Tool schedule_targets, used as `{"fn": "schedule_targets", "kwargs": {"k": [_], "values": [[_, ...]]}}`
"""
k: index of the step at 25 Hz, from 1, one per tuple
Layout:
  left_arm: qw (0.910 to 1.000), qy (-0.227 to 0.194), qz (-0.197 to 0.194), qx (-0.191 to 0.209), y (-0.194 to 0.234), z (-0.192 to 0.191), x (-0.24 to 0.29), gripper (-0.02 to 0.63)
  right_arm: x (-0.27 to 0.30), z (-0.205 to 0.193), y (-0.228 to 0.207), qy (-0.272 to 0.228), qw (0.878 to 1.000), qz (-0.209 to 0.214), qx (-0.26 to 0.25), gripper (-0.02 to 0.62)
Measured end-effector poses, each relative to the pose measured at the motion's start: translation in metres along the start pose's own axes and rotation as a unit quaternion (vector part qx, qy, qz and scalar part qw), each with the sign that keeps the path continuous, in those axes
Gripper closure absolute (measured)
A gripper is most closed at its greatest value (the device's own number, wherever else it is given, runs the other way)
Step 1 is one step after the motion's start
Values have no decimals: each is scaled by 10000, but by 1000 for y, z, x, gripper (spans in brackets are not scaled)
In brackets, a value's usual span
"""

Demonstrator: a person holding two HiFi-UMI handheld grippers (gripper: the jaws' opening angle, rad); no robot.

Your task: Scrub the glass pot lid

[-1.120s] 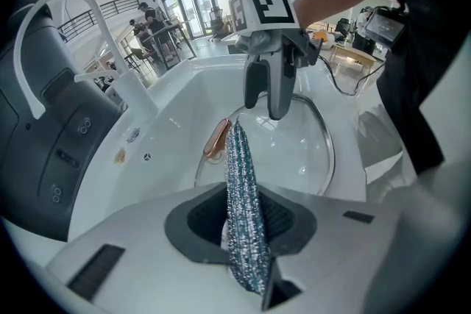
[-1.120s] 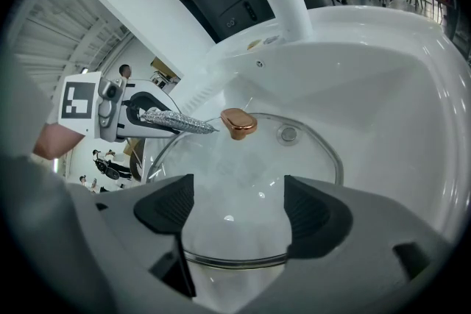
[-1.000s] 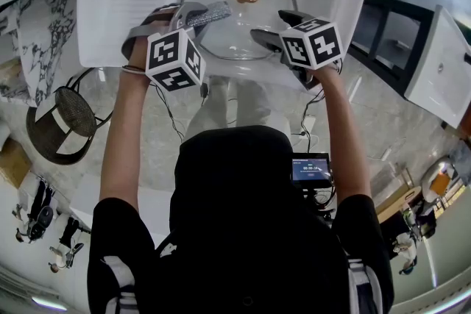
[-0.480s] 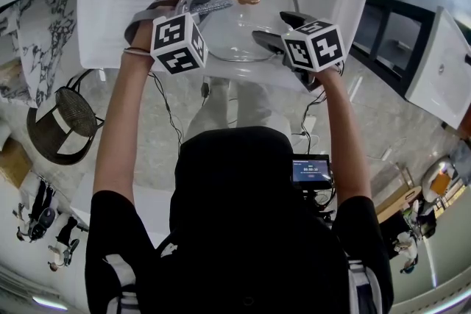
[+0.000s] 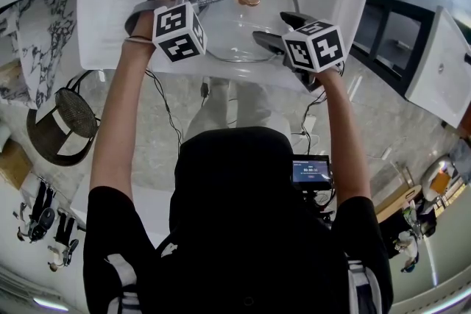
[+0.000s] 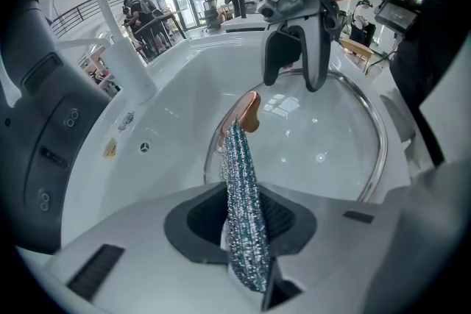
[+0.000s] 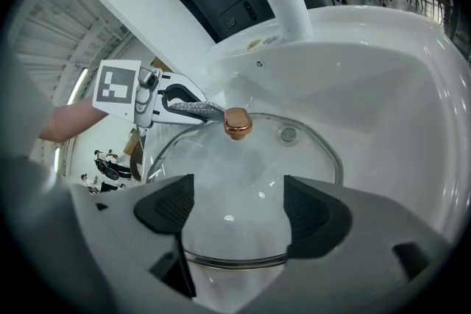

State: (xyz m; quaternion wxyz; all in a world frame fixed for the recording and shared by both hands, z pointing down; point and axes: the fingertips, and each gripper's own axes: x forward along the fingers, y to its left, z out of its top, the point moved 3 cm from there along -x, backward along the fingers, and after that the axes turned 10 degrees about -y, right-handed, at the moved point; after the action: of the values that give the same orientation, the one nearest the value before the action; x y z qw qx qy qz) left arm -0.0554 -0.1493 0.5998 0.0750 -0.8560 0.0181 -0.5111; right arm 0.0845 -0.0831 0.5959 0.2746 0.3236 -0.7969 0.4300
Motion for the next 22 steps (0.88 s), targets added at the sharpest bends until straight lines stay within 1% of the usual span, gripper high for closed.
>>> {"fn": "schedule_targets", "kwargs": {"k": [11, 22], "values": [[9999, 118, 4, -119, 12, -5, 13, 531, 1, 1, 1, 0, 10000, 11, -9, 233], [9998, 69, -1, -163, 6, -4, 4, 531, 1, 1, 0, 84, 10000, -4, 17, 233]]}}
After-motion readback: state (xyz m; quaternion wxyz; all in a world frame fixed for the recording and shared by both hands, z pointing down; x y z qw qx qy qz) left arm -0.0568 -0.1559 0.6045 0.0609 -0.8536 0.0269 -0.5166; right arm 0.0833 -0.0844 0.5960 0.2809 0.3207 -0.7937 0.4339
